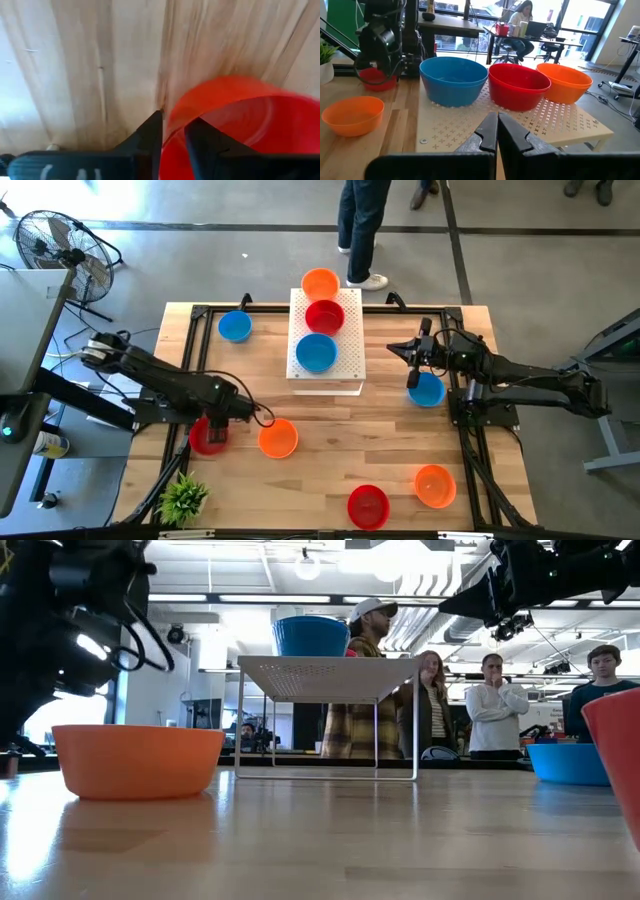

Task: Pick & Place Mini bowls
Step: Stack the red bowl on top of the other red bowls on the shelf

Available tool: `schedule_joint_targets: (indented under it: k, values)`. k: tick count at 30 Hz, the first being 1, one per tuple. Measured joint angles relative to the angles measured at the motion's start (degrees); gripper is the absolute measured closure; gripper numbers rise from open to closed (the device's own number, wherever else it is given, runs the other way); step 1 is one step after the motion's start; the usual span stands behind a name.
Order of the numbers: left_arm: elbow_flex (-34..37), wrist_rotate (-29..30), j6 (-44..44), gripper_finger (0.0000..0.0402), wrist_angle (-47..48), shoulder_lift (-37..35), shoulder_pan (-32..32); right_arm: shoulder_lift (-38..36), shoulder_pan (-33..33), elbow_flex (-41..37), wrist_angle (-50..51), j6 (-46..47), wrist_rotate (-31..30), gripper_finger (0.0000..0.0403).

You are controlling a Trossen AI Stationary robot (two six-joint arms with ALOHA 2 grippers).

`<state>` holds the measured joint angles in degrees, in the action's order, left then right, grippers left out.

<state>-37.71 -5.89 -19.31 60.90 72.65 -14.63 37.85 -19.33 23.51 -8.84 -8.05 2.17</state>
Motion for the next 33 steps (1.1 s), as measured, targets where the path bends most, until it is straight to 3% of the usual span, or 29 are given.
schedule_joint_targets:
  k: [5, 14, 27, 33]
  values:
    - [-0.2, -1.6, -1.1, 0.0391, -1.9, 1.0, 0.0, 0.0, 0.0, 0.0, 0.0, -0.4, 0.0, 0.0403]
    - [-3.3, -0.3, -5.7, 0.0398, -2.0, -2.6, 6.8, 0.0, 0.0, 0.0, 0.0, -0.6, 0.0, 0.0402]
    - [-4.8, 0.7, -9.7, 0.04, -0.6, -15.0, 24.6, 0.0, 0.0, 0.0, 1.3, -0.5, -0.1, 0.0403]
    - [-4.8, 2.0, -15.8, 0.0401, -0.7, -18.1, 33.6, 0.0, 0.0, 0.0, 1.4, -0.4, -0.4, 0.0403]
